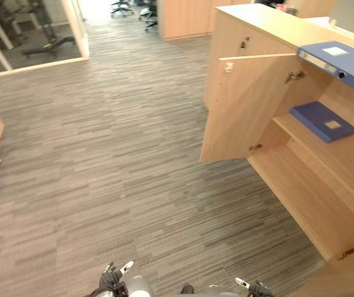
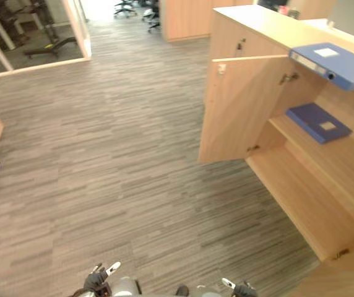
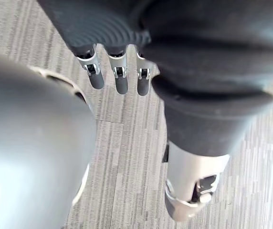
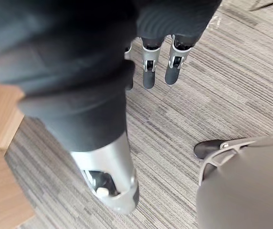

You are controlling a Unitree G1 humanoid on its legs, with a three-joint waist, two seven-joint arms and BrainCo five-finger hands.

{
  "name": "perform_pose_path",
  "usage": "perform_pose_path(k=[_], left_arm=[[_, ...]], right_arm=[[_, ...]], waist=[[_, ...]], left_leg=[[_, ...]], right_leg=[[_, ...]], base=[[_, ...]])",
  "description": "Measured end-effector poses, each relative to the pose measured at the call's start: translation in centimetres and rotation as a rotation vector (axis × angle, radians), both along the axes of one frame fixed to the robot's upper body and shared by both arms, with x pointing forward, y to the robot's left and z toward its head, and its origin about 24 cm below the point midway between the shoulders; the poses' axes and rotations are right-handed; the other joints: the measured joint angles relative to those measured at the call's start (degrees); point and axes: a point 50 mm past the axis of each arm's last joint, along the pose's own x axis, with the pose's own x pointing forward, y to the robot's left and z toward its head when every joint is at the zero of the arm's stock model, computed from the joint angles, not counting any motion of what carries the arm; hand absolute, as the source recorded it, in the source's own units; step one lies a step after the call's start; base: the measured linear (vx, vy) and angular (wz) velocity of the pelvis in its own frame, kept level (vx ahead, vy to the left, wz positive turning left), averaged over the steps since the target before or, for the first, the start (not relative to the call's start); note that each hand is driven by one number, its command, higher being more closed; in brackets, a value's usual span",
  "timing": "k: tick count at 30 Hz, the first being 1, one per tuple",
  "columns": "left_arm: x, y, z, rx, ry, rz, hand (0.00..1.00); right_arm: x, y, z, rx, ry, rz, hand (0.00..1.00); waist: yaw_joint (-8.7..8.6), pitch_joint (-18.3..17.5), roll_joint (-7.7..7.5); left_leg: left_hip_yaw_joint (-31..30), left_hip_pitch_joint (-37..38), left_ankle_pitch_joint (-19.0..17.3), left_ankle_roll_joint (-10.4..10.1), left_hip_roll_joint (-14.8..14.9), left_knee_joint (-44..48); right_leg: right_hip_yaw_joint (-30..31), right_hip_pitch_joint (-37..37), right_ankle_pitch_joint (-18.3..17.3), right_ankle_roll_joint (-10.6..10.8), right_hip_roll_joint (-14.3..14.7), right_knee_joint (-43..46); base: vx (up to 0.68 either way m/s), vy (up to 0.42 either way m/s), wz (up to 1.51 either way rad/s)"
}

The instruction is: Walk over to the cabinet, pick up the folder, carry it to the office cabinet, place the folder inside the office cabinet, then close the office cabinet door

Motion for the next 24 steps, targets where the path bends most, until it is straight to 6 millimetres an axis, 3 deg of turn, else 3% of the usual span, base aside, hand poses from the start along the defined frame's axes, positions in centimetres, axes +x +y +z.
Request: perform_pose_path(k=[3, 5, 7, 9, 10, 11, 12, 13, 14, 16, 18, 20, 23, 24], left_arm=[[-0.1, 0.2, 0.1, -0.008, -0.015, 0.074, 0.0], [-0.7, 0.0, -0.1, -0.036, -0.014, 0.159, 0.0], [-1.1, 0.0, -0.2, -0.04, -0.007, 0.195, 0.0], [-1.6, 0.2, -0.3, -0.037, 0.005, 0.22, 0.0], [-2.1, 0.2, -0.4, -0.037, 0.021, 0.225, 0.0], [-2.6, 0.7, -0.5, -0.025, 0.039, 0.226, 0.0], [-3.1, 0.8, -0.6, -0.021, 0.053, 0.227, 0.0], [-3.8, 1.0, -0.7, -0.011, 0.078, 0.219, 0.0], [-4.3, 1.2, -0.8, 0.01, 0.112, 0.155, 0.0], [-4.3, 1.2, -0.8, 0.03, 0.131, 0.089, 0.0], [-4.3, 1.1, -0.9, 0.053, 0.162, -0.012, 0.0], [-3.0, 1.1, -0.8, 0.068, 0.15, -0.073, 0.0], [-0.2, 0.6, -0.3, 0.082, 0.098, -0.136, 0.0], [0.7, 0.2, -0.2, 0.084, 0.078, -0.163, 0.0]], right_arm=[[0.4, 0.0, 0.1, -0.002, -0.012, 0.001, 0.0], [0.6, -0.2, 0.2, -0.008, -0.023, -0.004, 0.0], [0.4, -0.2, 0.1, -0.006, -0.021, -0.015, 0.0], [-0.2, -0.2, 0.0, -0.001, -0.019, -0.043, 0.0], [-0.3, -0.2, 0.0, -0.002, -0.02, -0.047, 0.0], [-0.4, 0.6, -0.1, 0.02, -0.018, -0.053, 0.0], [-0.3, 0.9, -0.2, 0.027, -0.023, -0.057, 0.0], [0.1, 1.0, -0.1, 0.029, -0.037, -0.052, 0.0], [0.8, 0.7, 0.2, 0.017, -0.065, -0.044, 0.0], [1.2, 0.6, 0.3, 0.009, -0.077, -0.045, 0.0], [1.7, 0.4, 0.5, -0.003, -0.099, -0.03, 0.0], [2.2, 0.6, 0.6, -0.008, -0.119, 0.003, 0.0], [2.8, 0.3, 0.8, -0.026, -0.134, 0.032, 0.0], [2.3, 0.1, 0.8, -0.029, -0.121, 0.032, 0.0]], waist=[[0.53, 0.2, -0.17], [1.03, 0.0, -0.09], [1.18, -0.1, 0.1], [1.43, -0.6, 0.35], [1.72, -0.9, 0.54], [2.26, -1.0, -0.7], [2.42, -1.1, -1.03], [2.41, -1.4, -1.59], [1.67, -1.7, -1.7], [0.41, -1.8, -1.81], [-0.28, -1.0, -0.8], [-1.23, -1.0, -0.55], [-1.94, -0.5, 0.03], [-2.38, -0.1, -0.25]], left_leg=[[-10.0, -3.3, 0.0, -0.8, -4.0, -17.9], [-24.6, -2.6, 2.5, -2.6, -7.7, -35.5], [-30.8, -2.3, 4.8, -2.9, -9.3, -40.1], [-28.9, -1.2, 10.2, -2.6, -10.5, -37.1], [-25.5, 0.1, 13.9, -3.0, -10.4, -35.3], [-20.2, 2.9, 11.5, -1.3, -11.3, -35.3], [-17.4, 4.6, 10.8, -0.6, -11.8, -36.4], [-13.6, 7.0, 10.9, 0.4, -12.7, -37.9], [-9.0, 10.1, 9.9, 2.3, -14.2, -40.1], [-6.3, 13.5, 9.7, 3.9, -15.1, -42.8], [-1.8, 18.9, 9.5, 4.6, -14.5, -47.4], [-0.2, 20.6, 8.6, 4.8, -13.5, -49.6], [1.2, 21.9, 7.3, 3.3, -10.6, -50.4], [1.2, 23.4, 6.7, 2.0, -9.9, -50.6]], right_leg=[[6.0, 3.3, -0.5, 1.3, -0.7, -2.0], [11.5, 4.6, -2.1, 4.0, -2.4, -2.1], [14.9, 5.6, -3.7, 6.4, -4.1, -1.4], [17.5, 6.3, -5.7, 9.6, -6.9, 1.0], [18.3, 4.8, -7.1, 11.9, -8.8, 6.4], [17.8, 0.0, -8.0, 12.8, -12.4, 16.3], [16.4, -2.7, -7.9, 12.3, -14.6, 21.9], [12.7, -6.6, -6.7, 9.3, -18.3, 30.1], [5.3, -12.0, -3.8, 3.5, -24.4, 41.4], [-1.0, -14.3, -3.3, 2.7, -27.5, 45.4], [-6.3, -14.6, -5.6, 6.3, -25.6, 42.9], [-11.4, -16.6, -6.3, 7.4, -24.0, 36.6], [-15.0, -20.3, -5.7, 7.2, -20.2, 25.8], [-15.3, -20.9, -3.4, 6.8, -19.3, 21.0]], base=[[0.33, 0.117, -1.12], [0.41, 0.273, -1.13], [0.42, 0.341, -1.06], [0.53, 0.472, -1.2], [0.54, 0.562, -1.52], [0.49, 0.562, -1.69], [0.29, 0.434, -1.62], [0.25, 0.462, -1.62], [0.24, 0.448, -1.39], [0.24, 0.371, -1.0], [0.2, 0.273, -1.0], [0.19, 0.118, -0.64], [0.26, -0.022, -0.27], [0.29, -0.107, 0.1]])
